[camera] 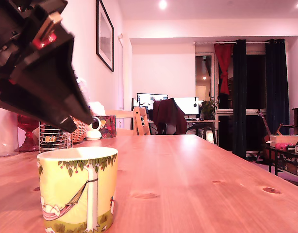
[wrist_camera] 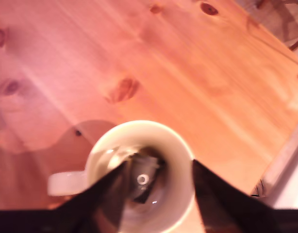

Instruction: Pick the coffee capsule and then drop it inside the coffee cup in front of you

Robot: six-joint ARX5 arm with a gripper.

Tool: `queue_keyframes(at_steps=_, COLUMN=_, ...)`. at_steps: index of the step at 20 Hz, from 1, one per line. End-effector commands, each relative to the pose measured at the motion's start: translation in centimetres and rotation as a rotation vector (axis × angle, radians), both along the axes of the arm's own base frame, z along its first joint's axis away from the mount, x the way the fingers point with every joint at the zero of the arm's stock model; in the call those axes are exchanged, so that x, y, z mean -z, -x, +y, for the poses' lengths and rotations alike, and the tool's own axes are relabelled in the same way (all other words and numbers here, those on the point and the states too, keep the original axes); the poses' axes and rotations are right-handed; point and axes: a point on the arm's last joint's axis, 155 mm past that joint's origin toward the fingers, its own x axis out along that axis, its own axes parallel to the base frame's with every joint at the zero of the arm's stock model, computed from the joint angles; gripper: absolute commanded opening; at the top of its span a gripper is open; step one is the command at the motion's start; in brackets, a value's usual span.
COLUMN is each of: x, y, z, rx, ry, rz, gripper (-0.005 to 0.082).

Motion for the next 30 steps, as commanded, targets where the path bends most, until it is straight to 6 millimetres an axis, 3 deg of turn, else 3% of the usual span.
queue_keyframes(at_steps=1, x=-1.1, y=-0.4, z=0.2, rx=-0.019, ry=0.011, rz=-0.031, gripper=-0.0021)
queue_keyframes(at_steps=4, x=-3.1, y=-0.9, z=0.9, rx=-0.054, ry=0.036, rz=-0.101, gripper=-0.0021)
queue_keyframes(at_steps=8, x=-5.5, y=-1.6, z=3.6, rx=-0.154, ry=0.063, rz=-0.170, gripper=-0.0021)
queue_keyframes(at_steps=19, x=-6.5, y=-2.7, z=11.5, rx=-0.428, ry=0.016, rz=-0.193, gripper=-0.0021)
queue_keyframes(at_steps=30, x=-6.1, y=-2.4, z=12.3, rx=-0.457, ry=0.003, rz=-0.171, gripper=-0.0021)
